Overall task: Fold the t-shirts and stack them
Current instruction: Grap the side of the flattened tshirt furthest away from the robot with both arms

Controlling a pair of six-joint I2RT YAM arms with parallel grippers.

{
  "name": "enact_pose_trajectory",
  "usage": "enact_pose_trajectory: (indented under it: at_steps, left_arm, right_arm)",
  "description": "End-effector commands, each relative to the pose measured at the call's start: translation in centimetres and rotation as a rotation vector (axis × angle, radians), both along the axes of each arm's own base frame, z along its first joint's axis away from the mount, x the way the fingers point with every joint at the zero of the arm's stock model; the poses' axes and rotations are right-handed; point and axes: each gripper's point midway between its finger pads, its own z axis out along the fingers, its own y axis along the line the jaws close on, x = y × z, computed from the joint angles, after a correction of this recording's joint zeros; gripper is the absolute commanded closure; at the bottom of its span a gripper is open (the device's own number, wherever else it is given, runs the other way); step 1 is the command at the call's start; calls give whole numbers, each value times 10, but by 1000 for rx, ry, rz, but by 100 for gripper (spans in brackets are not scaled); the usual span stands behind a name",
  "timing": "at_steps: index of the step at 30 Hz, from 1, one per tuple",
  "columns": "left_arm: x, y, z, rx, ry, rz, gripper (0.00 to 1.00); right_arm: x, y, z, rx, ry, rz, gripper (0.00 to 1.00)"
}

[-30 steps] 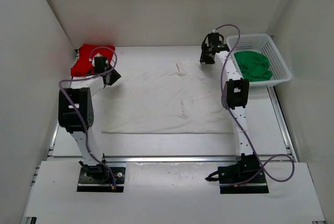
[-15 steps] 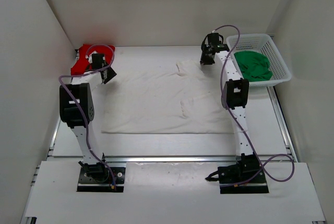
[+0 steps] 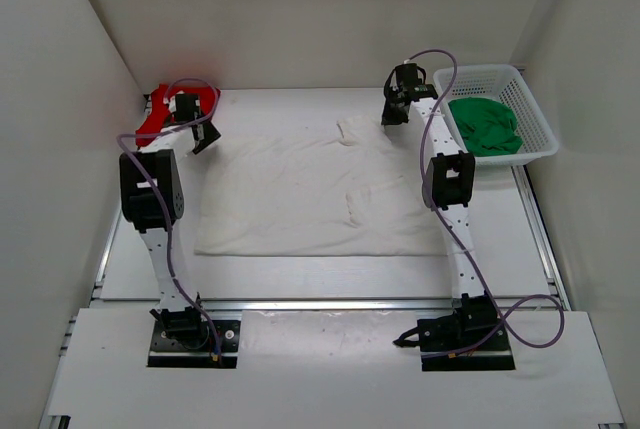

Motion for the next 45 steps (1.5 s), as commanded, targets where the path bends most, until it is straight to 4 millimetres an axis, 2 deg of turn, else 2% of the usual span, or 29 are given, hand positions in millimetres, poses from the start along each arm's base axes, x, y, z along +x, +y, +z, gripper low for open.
enact_pose_trajectory:
  at_steps: [1,2,3,4,6,9,12,14,16,19,23,25,29,35,38,39,45]
  left_arm:
    - [14,6,16,48,-14,-5,46]
    - [20,6,20,54,-21,-9,45]
    - [24,1,18,53,-14,-18,45]
    - [27,-5,15,59,-7,-31,45]
    - [35,-7,13,71,3,-36,45]
    - [40,-7,4,65,26,-37,46]
    - [43,-10,3,55,34,-40,50]
    - [44,-6,3,62,37,-36,51]
    - [46,-12,1,59,52,-46,51]
    - [52,-11,0,64,73,-42,53]
    - [58,-12,-1,49,91,-52,65]
    - [57,-9,-5,40,99,-46,67]
    - [54,-6,-9,22,109,-38,57]
    - [52,-7,-6,40,100,-31,51]
    - [52,-7,-4,49,102,-33,55]
    - [51,-7,0,52,106,-32,55]
    - [43,-6,-5,77,133,-43,58]
  right_arm:
    - [10,5,46,17,-95,28,99]
    - [8,7,50,13,-100,41,100]
    - [7,5,50,9,-95,43,100]
    - [7,11,55,19,-106,54,100]
    - [9,6,62,15,-120,54,100]
    - [8,8,64,22,-123,66,100]
    - [10,5,75,24,-145,66,100]
    - [10,7,75,31,-145,65,100]
    - [9,5,77,34,-142,66,100]
    - [10,7,90,36,-168,72,100]
    - [9,3,105,30,-190,71,100]
    - [9,-3,113,23,-201,67,100]
    - [9,-4,127,30,-224,75,100]
    - [8,-2,121,37,-212,82,100]
    - [8,-1,115,40,-200,85,100]
    - [9,-1,119,41,-212,89,100]
    - [8,0,122,50,-211,93,100]
